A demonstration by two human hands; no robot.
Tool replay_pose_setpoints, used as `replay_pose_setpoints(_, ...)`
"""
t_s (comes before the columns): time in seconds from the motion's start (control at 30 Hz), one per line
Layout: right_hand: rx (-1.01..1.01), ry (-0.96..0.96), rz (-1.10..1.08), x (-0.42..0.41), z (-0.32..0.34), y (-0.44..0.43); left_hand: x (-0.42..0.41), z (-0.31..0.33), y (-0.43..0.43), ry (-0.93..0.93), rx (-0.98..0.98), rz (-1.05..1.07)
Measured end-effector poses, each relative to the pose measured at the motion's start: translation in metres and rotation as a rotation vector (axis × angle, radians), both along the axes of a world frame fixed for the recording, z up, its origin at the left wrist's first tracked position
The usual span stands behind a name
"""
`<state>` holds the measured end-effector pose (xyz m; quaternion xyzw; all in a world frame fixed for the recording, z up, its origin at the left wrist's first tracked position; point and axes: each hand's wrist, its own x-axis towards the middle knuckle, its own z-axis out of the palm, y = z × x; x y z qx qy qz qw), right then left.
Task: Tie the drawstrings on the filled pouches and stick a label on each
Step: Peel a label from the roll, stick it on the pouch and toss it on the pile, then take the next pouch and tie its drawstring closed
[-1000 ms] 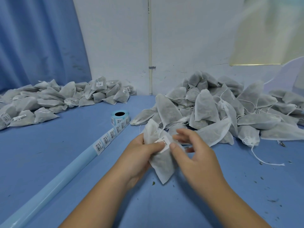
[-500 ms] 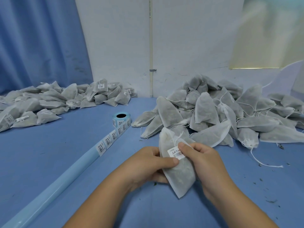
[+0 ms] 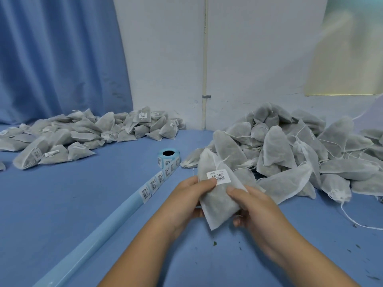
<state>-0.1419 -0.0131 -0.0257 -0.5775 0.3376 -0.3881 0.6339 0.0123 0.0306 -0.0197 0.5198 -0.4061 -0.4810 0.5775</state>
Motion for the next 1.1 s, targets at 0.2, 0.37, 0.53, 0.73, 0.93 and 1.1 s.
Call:
replay_pose_setpoints(0.2, 0.107, -0.019, 0.071, 0.036, 0.019, -0.023, 0.025, 0.008, -0.005, 0.183, -0.076, 0.010)
replay_pose_setpoints(0.37, 0.187, -0.105, 0.119, 0.090, 0.036, -0.042, 0.055, 0.018, -0.009, 0.536, -0.140, 0.315)
replay_pose_setpoints(0.53, 0.173, -0.067, 0.158, 0.166, 0.051, -0.052, 0.072, 0.013, -0.015, 0.779, -0.187, 0.576)
replay_pose_setpoints(0.73, 0.194, -0.235, 0.301, 0.238, 0.082, -0.067, 0.071, 0.013, -0.017, 0.765, -0.218, 0.657)
replay_pose_setpoints(0.93, 0.071, -0.017, 0.215, 0.211, 0.043, -0.059, 0.068, 0.014, -0.019, 0.673, -0.244, 0.616)
replay_pose_setpoints(1.1, -0.224, 0.134, 0.031, 0.154, 0.006, -0.054, 0.055, 0.004, -0.026, 0.503, -0.206, 0.573)
